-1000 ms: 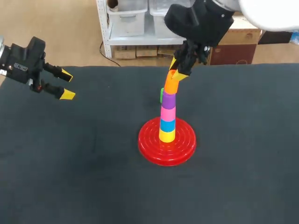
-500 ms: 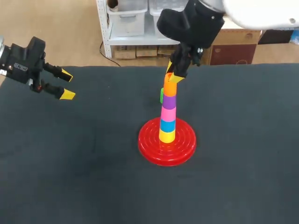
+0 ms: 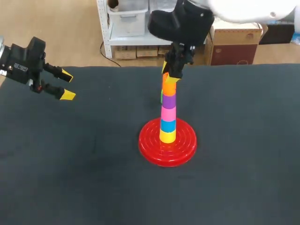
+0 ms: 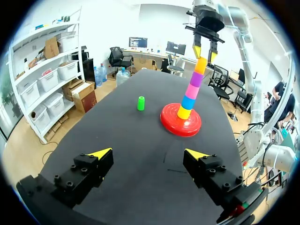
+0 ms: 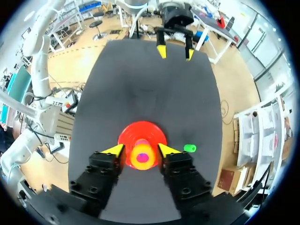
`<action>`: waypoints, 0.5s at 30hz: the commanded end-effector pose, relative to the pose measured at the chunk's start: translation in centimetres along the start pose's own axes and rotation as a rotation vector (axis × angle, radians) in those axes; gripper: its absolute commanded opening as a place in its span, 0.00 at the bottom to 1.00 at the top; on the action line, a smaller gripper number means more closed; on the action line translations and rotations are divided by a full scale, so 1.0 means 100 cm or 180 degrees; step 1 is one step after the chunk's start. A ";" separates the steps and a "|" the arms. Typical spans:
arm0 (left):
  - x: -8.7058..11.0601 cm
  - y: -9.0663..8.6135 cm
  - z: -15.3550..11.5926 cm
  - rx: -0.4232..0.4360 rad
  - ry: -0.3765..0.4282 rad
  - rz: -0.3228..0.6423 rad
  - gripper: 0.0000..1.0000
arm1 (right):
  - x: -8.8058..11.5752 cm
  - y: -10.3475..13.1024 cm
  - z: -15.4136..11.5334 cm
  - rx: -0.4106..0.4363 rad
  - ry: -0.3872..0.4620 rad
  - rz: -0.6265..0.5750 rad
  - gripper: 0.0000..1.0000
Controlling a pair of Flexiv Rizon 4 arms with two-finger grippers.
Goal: Pick up and stack the cylinders on the red base in this order: pink,purple,orange,green
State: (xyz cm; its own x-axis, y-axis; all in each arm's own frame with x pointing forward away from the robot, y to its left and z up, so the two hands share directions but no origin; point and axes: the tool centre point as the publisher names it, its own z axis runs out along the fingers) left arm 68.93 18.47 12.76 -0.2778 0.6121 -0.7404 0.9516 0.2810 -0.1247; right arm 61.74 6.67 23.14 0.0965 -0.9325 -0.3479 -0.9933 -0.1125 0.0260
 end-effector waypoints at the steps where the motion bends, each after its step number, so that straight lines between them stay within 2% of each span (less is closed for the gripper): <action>1: 0.001 0.000 0.000 -0.0002 -0.0010 0.0007 1.00 | 0.005 -0.001 -0.032 -0.0053 -0.0422 0.0023 1.00; 5: 0.001 0.000 0.000 -0.0002 -0.0010 0.0007 1.00 | 0.006 -0.019 -0.055 0.0043 -0.0689 0.0144 1.00; 6: 0.001 0.000 0.000 -0.0002 -0.0010 0.0007 1.00 | 0.009 -0.027 -0.054 0.0072 -0.0677 0.0194 1.00; 7: 0.001 0.000 0.000 -0.0002 -0.0010 0.0007 1.00 | 0.013 -0.034 -0.051 0.0165 -0.0557 0.0276 1.00; 15: 0.001 0.000 0.000 -0.0002 -0.0010 0.0007 1.00 | 0.056 -0.096 0.018 0.0223 -0.0094 0.0722 1.00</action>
State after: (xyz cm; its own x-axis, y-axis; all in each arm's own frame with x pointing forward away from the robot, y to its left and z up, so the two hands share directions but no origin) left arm 68.93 18.47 12.76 -0.2778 0.6121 -0.7404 0.9516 0.2810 -0.1247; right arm 69.43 1.48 22.50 -0.1157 -0.9087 -0.4010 -0.9929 0.1168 0.0218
